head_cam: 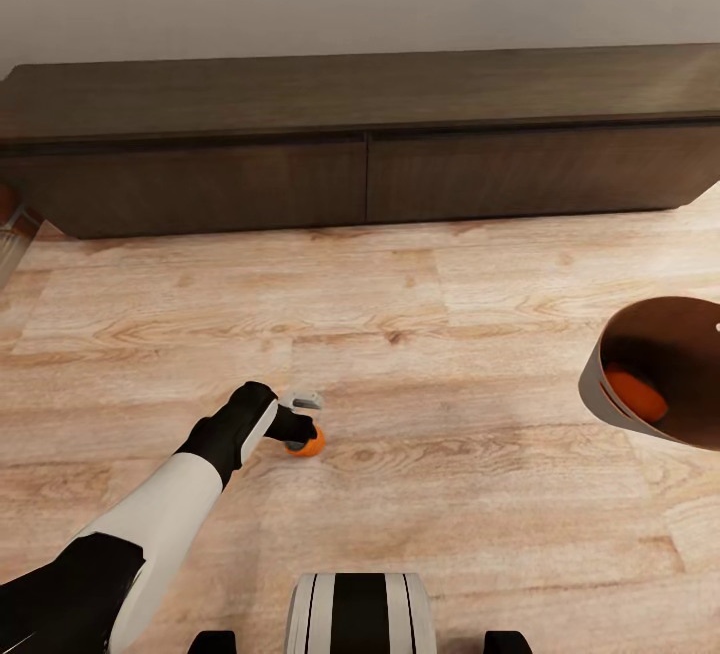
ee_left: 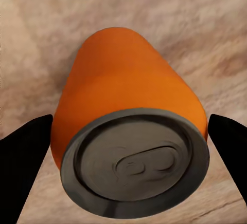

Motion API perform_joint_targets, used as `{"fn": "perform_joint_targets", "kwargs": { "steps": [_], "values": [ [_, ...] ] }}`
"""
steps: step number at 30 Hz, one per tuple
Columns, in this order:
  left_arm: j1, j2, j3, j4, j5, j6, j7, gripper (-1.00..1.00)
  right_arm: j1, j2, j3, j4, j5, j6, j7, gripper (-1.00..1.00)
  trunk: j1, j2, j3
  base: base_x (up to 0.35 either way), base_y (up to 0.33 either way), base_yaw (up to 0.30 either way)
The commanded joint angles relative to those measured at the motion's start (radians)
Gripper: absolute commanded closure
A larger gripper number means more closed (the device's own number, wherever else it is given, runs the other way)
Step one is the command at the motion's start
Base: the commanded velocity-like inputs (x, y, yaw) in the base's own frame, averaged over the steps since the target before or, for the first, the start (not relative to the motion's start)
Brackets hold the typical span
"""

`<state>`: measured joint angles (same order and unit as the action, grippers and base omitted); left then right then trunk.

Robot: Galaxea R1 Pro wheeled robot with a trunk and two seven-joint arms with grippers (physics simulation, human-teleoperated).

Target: Put the three can of soda from the living room inside the tash can in the kitchen.

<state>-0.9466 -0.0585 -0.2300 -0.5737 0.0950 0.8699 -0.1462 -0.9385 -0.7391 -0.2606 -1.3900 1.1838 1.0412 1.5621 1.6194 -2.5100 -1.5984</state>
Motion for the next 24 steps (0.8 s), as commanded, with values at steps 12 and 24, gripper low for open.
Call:
{"fn": "perform_joint_targets", "kwargs": {
  "steps": [12,24],
  "values": [
    [0.000,0.000,0.000,0.000,-0.008,0.000,-0.002,1.00,0.000,0.001,0.000,0.000,-0.001,0.006,0.009,1.00,-0.005,0.003,0.046,0.000,0.000,0.000],
    [0.000,0.003,0.000,-0.004,-0.006,0.004,-0.006,1.00,0.000,0.001,0.001,0.001,-0.002,0.006,0.009,1.00,-0.011,0.006,0.093,0.000,0.000,0.000]
  ]
}}
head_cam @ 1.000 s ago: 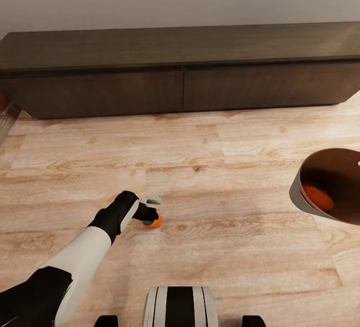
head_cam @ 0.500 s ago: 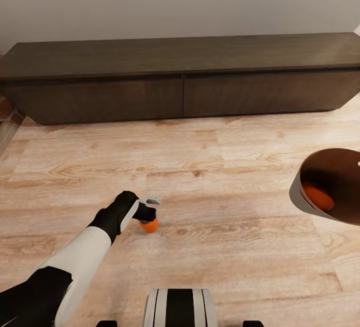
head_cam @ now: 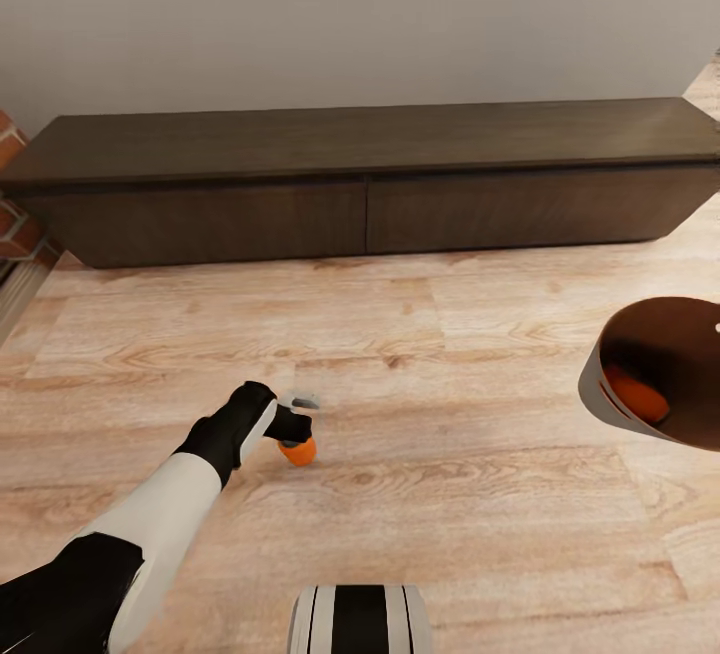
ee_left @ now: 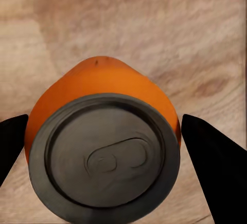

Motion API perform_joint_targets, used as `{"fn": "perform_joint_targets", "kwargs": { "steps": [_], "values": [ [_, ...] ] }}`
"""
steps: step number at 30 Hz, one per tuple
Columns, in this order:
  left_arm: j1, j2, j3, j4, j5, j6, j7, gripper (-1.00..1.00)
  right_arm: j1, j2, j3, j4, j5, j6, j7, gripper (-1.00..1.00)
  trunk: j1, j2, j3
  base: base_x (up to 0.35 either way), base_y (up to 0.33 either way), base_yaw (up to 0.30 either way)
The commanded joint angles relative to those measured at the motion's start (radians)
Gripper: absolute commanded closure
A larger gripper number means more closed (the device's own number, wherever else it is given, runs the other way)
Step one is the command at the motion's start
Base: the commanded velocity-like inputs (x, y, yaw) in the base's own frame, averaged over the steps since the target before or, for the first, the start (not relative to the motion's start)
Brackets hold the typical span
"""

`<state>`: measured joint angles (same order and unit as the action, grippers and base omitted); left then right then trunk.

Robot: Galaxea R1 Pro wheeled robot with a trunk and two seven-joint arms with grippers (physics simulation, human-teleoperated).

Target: Put the three can of soda from the living room inside the tash can in the kitchen.

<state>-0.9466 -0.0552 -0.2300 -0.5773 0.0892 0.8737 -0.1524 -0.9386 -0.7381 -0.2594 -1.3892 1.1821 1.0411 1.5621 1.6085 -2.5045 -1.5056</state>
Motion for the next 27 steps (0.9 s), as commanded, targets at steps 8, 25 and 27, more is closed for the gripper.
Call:
{"fn": "perform_joint_targets", "kwargs": {
  "steps": [8,25,27],
  "values": [
    [0.021,0.008,0.007,-0.266,0.009,0.144,-0.010,1.00,0.004,0.007,0.000,0.004,-0.001,0.006,0.009,1.00,-0.004,0.002,0.031,0.000,0.000,0.000],
    [0.047,0.223,0.008,-0.295,0.003,0.173,-0.396,1.00,0.019,0.036,-0.004,0.038,-0.009,0.006,0.009,1.00,-0.031,0.046,0.092,0.000,0.000,0.000],
    [0.046,0.247,0.007,-0.278,0.001,0.173,-0.437,1.00,0.033,0.038,-0.005,0.038,-0.011,0.006,0.009,1.00,-0.039,0.060,0.099,0.000,0.000,0.000]
  ]
}}
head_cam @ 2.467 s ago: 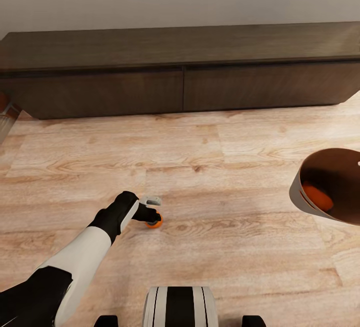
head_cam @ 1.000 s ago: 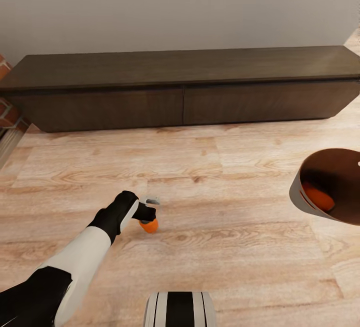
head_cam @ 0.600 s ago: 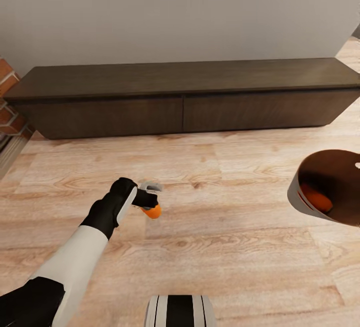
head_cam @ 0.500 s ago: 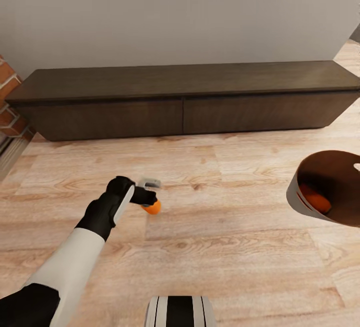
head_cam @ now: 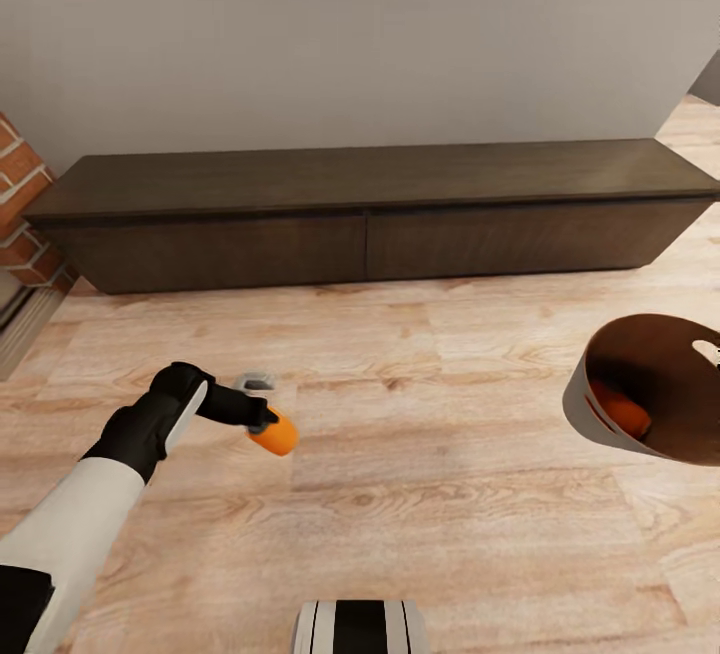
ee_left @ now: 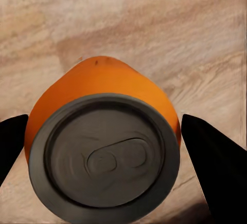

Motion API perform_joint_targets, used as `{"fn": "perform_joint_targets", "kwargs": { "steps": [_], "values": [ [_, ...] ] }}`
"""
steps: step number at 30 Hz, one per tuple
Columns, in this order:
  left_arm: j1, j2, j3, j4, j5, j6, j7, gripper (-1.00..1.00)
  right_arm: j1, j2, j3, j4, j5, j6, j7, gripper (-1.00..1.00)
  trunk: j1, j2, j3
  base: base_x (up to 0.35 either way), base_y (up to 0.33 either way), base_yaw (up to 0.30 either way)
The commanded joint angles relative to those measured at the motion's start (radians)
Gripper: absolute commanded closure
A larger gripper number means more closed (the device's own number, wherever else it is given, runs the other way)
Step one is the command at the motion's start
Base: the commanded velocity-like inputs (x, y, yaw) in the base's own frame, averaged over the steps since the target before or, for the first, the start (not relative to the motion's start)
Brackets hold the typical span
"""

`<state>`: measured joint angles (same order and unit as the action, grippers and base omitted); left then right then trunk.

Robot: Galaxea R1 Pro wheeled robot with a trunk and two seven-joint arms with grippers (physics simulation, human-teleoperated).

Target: Put the three can of soda from the living room inside the tash can in the kitchen.

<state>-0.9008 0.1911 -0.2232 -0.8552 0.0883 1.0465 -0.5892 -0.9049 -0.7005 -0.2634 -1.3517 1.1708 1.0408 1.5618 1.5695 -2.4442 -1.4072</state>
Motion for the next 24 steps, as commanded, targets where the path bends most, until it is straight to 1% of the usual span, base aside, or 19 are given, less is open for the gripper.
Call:
{"fn": "perform_joint_targets", "kwargs": {
  "steps": [1,4,8,10,12,13,14,16,17,22,23,24],
  "values": [
    [0.000,0.012,-0.001,0.007,0.001,0.001,-0.023,1.00,0.010,0.001,-0.001,0.000,-0.002,0.006,0.009,1.00,-0.004,0.007,0.003,0.000,0.000,0.000],
    [-0.002,0.029,-0.002,0.015,0.000,0.001,-0.060,1.00,0.026,0.003,-0.001,0.000,-0.006,0.006,0.009,1.00,-0.016,0.028,0.013,0.000,0.000,0.000],
    [-0.003,0.043,-0.002,0.017,-0.001,0.001,-0.080,1.00,0.035,0.003,-0.002,0.000,-0.007,0.006,0.009,1.00,-0.031,0.056,0.025,0.000,0.000,0.000],
    [-0.003,0.053,-0.002,0.018,0.000,0.001,-0.101,1.00,0.055,0.003,-0.002,0.000,-0.007,0.006,0.009,1.00,-0.039,0.070,0.032,0.000,0.000,0.000],
    [-0.004,0.070,-0.002,0.018,0.000,0.001,-0.137,1.00,0.080,0.004,-0.001,-0.001,-0.008,0.006,0.009,1.00,-0.046,0.084,0.038,0.000,0.000,0.000],
    [-0.004,0.082,-0.002,0.018,0.000,0.001,-0.170,1.00,0.091,0.010,-0.001,-0.002,-0.008,0.006,0.009,1.00,-0.050,0.091,0.041,0.000,0.000,0.000],
    [-0.004,0.088,-0.002,0.018,0.000,0.001,-0.187,1.00,0.096,0.016,-0.001,-0.003,-0.008,0.006,0.009,1.00,-0.054,0.098,0.044,0.000,0.000,0.000],
    [-0.004,0.102,-0.002,0.018,0.001,0.001,-0.252,1.00,0.106,0.048,-0.003,-0.010,-0.007,0.006,0.009,1.00,-0.062,0.112,0.050,0.000,0.000,0.000],
    [-0.004,0.106,-0.002,0.018,0.002,0.001,-0.273,1.00,0.108,0.062,-0.003,-0.012,-0.007,0.006,0.009,1.00,-0.065,0.119,0.054,0.000,0.000,0.000],
    [-0.003,0.111,0.003,0.018,0.008,0.001,-0.305,1.00,0.112,0.106,-0.001,-0.017,-0.007,-0.003,0.009,1.00,-0.085,0.154,0.069,0.000,0.000,0.000],
    [-0.003,0.112,0.004,0.016,0.010,0.001,-0.318,1.00,0.113,0.137,-0.003,-0.017,-0.006,-0.004,0.009,1.00,-0.088,0.161,0.072,0.000,0.000,0.000],
    [-0.003,0.112,0.004,0.016,0.010,0.001,-0.325,1.00,0.113,0.148,-0.004,-0.018,-0.006,-0.005,0.009,1.00,-0.092,0.168,0.075,0.000,0.000,0.000]
  ]
}}
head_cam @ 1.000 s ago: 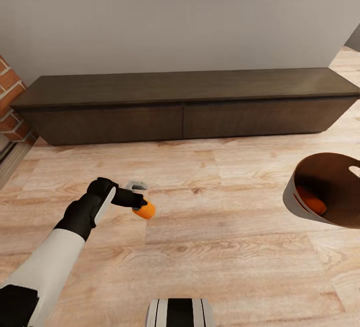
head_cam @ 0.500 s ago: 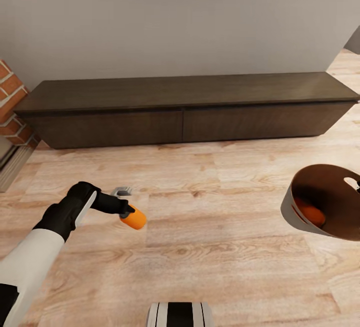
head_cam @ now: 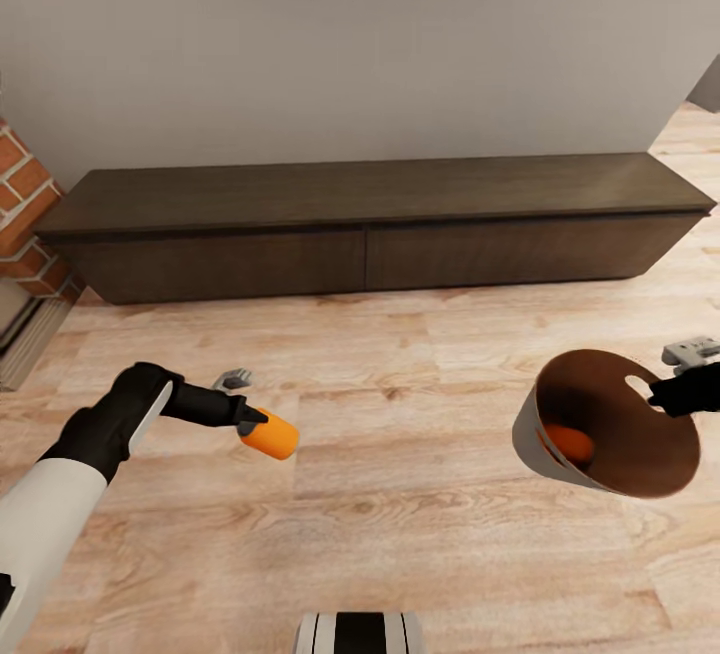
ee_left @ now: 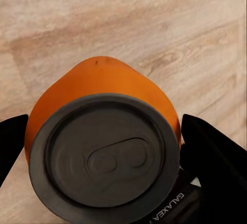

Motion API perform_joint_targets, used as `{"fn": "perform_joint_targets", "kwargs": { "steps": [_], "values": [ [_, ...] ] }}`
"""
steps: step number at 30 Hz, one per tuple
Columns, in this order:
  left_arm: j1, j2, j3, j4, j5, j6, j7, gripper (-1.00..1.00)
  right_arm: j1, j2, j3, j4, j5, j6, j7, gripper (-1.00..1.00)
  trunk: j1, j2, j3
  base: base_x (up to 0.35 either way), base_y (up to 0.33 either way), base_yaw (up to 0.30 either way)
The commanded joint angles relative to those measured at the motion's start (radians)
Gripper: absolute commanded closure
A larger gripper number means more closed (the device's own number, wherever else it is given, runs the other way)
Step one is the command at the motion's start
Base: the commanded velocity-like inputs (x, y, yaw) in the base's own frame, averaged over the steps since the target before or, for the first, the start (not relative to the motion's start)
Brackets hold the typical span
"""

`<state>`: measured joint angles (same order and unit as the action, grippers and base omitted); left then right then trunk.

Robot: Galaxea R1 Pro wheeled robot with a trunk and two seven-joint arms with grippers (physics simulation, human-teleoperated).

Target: Put the three can of soda from the living room inside the tash can in the kitchen.

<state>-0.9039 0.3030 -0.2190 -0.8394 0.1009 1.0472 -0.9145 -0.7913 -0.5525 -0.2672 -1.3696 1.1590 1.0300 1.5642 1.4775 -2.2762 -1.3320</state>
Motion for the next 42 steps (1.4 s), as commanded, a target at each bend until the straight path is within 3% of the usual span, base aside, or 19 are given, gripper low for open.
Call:
{"fn": "perform_joint_targets", "kwargs": {
  "steps": [1,5,13,16,17,23,30,34,39,42],
  "values": [
    [0.000,0.000,0.000,-0.002,-0.004,0.000,-0.015,1.00,-0.001,0.022,-0.002,0.000,0.006,0.006,0.007,1.00,-0.004,0.007,0.003,0.000,0.000,0.000],
    [0.000,0.001,0.000,-0.002,-0.012,0.000,-0.042,1.00,0.000,0.070,-0.004,-0.014,0.008,0.006,0.007,1.00,-0.019,0.035,0.016,0.000,0.000,0.000],
    [0.000,0.002,0.001,-0.009,-0.006,0.000,-0.075,1.00,0.001,0.097,0.004,-0.029,0.017,0.010,0.007,1.00,-0.050,0.091,0.041,0.000,0.000,0.000],
    [0.001,0.003,0.001,-0.010,-0.008,0.000,-0.108,1.00,0.002,0.112,0.002,-0.029,0.018,0.010,0.007,1.00,-0.062,0.112,0.050,0.000,0.000,0.000],
    [0.003,0.003,-0.001,-0.012,-0.009,0.000,-0.122,1.00,0.012,0.128,0.001,-0.029,0.020,0.009,0.007,1.00,-0.065,0.119,0.053,0.000,0.000,0.000],
    [0.007,0.004,-0.009,-0.021,-0.010,0.000,-0.133,1.00,0.049,0.147,0.002,-0.031,0.019,0.005,0.007,1.00,-0.088,0.161,0.072,0.000,0.000,0.000],
    [0.010,0.004,-0.011,-0.073,-0.014,0.000,-0.122,1.00,0.054,0.147,0.005,-0.040,0.019,0.003,0.007,1.00,-0.115,0.210,0.094,0.000,0.000,0.000],
    [0.011,-0.005,-0.011,-0.092,-0.015,0.000,-0.062,1.00,0.055,0.147,0.005,-0.043,0.018,0.000,0.007,1.00,-0.131,0.238,0.107,0.000,0.000,0.000],
    [0.015,-0.011,-0.002,-0.101,-0.006,0.000,0.130,1.00,0.055,0.148,0.009,-0.044,0.019,-0.001,0.007,1.00,-0.150,0.273,0.122,0.000,0.000,0.000],
    [0.018,-0.018,0.000,-0.105,-0.003,0.000,0.181,1.00,0.055,0.148,0.010,-0.043,0.020,-0.001,0.007,1.00,-0.161,0.294,0.132,0.000,0.000,0.000]
  ]
}}
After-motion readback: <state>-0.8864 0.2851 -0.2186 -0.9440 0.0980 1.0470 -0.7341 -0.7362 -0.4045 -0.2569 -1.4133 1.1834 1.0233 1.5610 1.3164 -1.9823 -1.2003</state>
